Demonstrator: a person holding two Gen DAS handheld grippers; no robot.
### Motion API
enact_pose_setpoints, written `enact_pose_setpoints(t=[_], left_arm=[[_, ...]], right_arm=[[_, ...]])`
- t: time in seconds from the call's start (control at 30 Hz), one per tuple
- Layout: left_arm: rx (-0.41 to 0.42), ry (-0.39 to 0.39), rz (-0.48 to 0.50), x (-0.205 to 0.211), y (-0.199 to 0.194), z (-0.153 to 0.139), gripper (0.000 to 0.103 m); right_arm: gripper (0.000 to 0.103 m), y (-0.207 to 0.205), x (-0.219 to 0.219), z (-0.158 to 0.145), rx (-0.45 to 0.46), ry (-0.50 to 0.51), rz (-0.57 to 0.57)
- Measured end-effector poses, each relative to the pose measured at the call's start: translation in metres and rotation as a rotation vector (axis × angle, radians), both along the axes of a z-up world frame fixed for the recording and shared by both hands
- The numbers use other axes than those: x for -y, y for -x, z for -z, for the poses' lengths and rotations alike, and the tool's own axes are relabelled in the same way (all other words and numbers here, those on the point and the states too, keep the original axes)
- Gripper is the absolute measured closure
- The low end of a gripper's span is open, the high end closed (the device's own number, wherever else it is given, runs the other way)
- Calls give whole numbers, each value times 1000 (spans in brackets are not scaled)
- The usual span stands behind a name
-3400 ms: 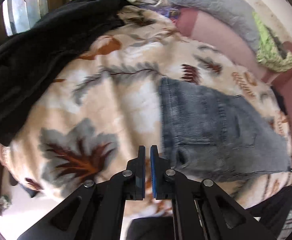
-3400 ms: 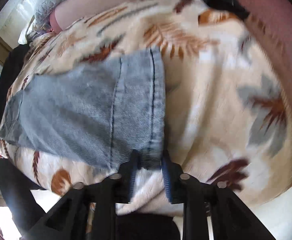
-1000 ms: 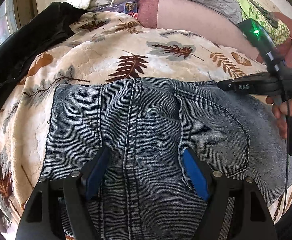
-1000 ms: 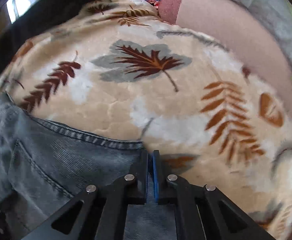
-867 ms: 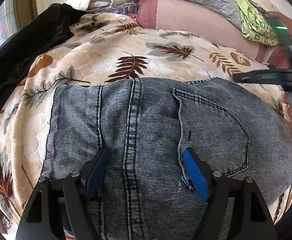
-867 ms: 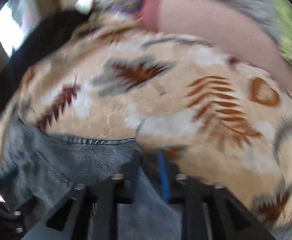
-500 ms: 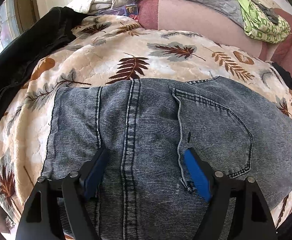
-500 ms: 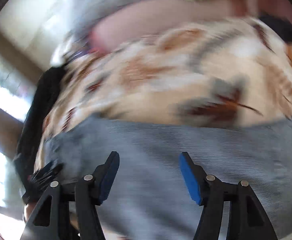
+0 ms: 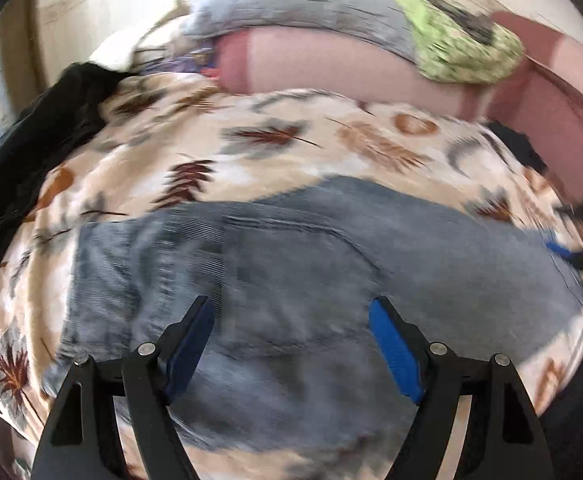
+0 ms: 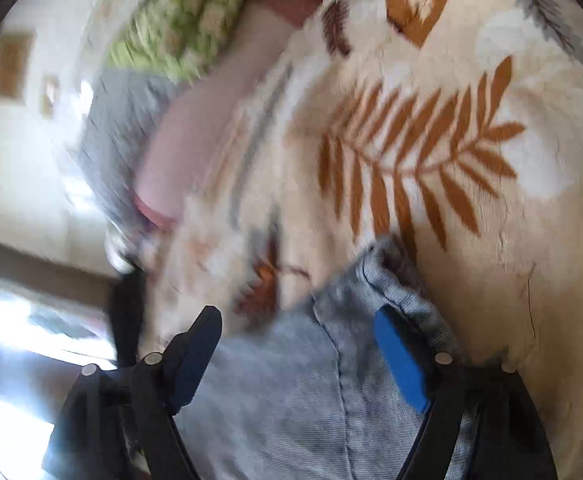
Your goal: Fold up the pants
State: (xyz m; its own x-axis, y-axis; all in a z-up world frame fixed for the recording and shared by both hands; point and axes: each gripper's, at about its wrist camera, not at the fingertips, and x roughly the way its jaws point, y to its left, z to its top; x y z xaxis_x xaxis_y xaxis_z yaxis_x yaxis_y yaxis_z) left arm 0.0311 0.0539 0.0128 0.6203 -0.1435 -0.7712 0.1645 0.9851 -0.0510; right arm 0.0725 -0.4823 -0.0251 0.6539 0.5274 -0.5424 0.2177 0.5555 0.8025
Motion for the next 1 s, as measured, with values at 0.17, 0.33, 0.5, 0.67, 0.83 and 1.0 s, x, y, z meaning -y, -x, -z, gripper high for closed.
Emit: enact_pose_setpoints(t=[0.17, 0.33, 0.5, 0.67, 0.83, 1.0], left_arm=[[-4, -29, 71, 30, 15, 4, 23], [-42, -4, 115, 55, 12, 16, 23], [-62, 1, 177, 75, 18, 20, 23], [-29, 34, 203, 75, 31, 17, 23], [-62, 61, 209, 75, 29, 24, 23], [-25, 91, 233, 83, 28, 12, 23]], right_arm=[[21, 52, -18, -39, 107, 22, -45], [21, 80, -40, 3, -29, 91, -98], [25, 89, -30, -23, 63, 37, -51], [23, 129, -34, -29, 94, 24, -29], [23, 125, -8, 20, -12, -67, 83], [19, 164, -17, -26, 126, 4, 140]])
